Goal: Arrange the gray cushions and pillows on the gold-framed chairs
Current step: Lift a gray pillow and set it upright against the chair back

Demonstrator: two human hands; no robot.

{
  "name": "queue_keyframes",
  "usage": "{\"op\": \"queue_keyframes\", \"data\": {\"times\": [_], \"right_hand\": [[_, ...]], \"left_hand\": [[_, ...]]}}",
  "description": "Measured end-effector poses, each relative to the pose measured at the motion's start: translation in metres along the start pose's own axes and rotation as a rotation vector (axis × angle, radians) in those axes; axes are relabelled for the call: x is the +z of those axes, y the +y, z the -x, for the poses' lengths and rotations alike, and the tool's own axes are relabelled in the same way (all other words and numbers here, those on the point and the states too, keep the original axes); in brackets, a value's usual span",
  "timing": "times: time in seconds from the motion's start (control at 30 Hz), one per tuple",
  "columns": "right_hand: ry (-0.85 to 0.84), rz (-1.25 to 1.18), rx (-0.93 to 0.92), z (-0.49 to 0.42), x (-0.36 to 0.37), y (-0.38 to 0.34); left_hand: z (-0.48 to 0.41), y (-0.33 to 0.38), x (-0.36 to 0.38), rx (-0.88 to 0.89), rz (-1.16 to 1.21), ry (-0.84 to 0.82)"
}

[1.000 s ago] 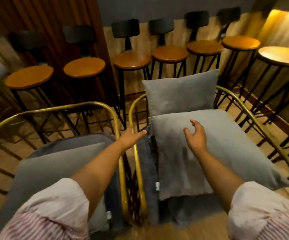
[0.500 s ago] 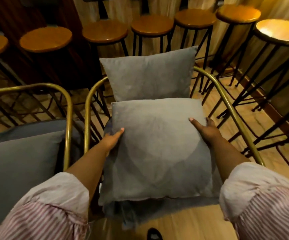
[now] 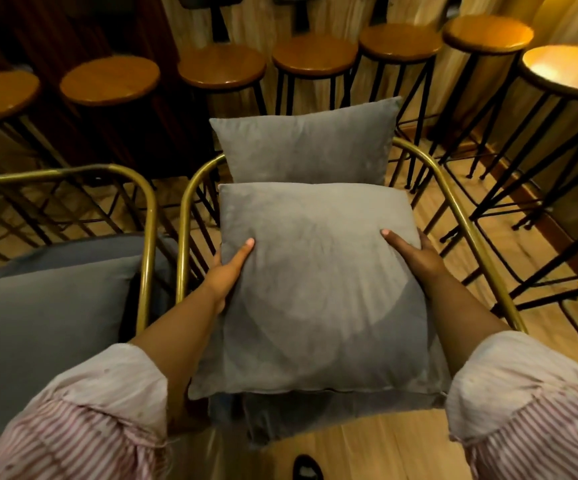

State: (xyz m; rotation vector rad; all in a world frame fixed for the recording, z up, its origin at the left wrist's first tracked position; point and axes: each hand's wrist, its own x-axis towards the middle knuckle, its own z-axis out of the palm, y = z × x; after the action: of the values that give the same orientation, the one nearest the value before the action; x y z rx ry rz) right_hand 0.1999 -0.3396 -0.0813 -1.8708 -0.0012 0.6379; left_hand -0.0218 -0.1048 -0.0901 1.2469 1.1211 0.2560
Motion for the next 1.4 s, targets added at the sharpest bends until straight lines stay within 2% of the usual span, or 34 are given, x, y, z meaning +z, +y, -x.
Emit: {"op": "queue_keyframes", "data": {"times": [0.2,0.33,0.77,0.97,1.13,1.23,1.4], "right_hand": [[-0.036,-0.046,-0.167,0.046,0.042,-0.053],[-0.099,-0.102,-0.241,0.081,0.105,-0.082],[-0.344,-0.161,-0.350,0.195,0.380,-0.108],[-0.347,-0.128,-0.432,0.195,0.474,-0.134],[-0.373,-0.105,-0.484,0.163,0.541,-0.163],[-0.395,-0.028,-0.497,0.136,0.580,-0.178],[-0.379,0.004,-0.517,0.096,0.641,-0.184]], "left_hand": [[0.028,0.047,-0.064,0.234,0.020,0.098],[0.046,0.065,-0.139,0.333,0.032,0.158],[0.050,0.055,-0.446,0.317,-0.005,0.277],[0.003,0.070,-0.534,0.347,-0.123,0.326],[-0.058,0.105,-0.579,0.357,-0.119,0.312],[-0.103,0.118,-0.599,0.344,-0.070,0.375],[-0.173,0.132,-0.627,0.338,-0.127,0.386]]}}
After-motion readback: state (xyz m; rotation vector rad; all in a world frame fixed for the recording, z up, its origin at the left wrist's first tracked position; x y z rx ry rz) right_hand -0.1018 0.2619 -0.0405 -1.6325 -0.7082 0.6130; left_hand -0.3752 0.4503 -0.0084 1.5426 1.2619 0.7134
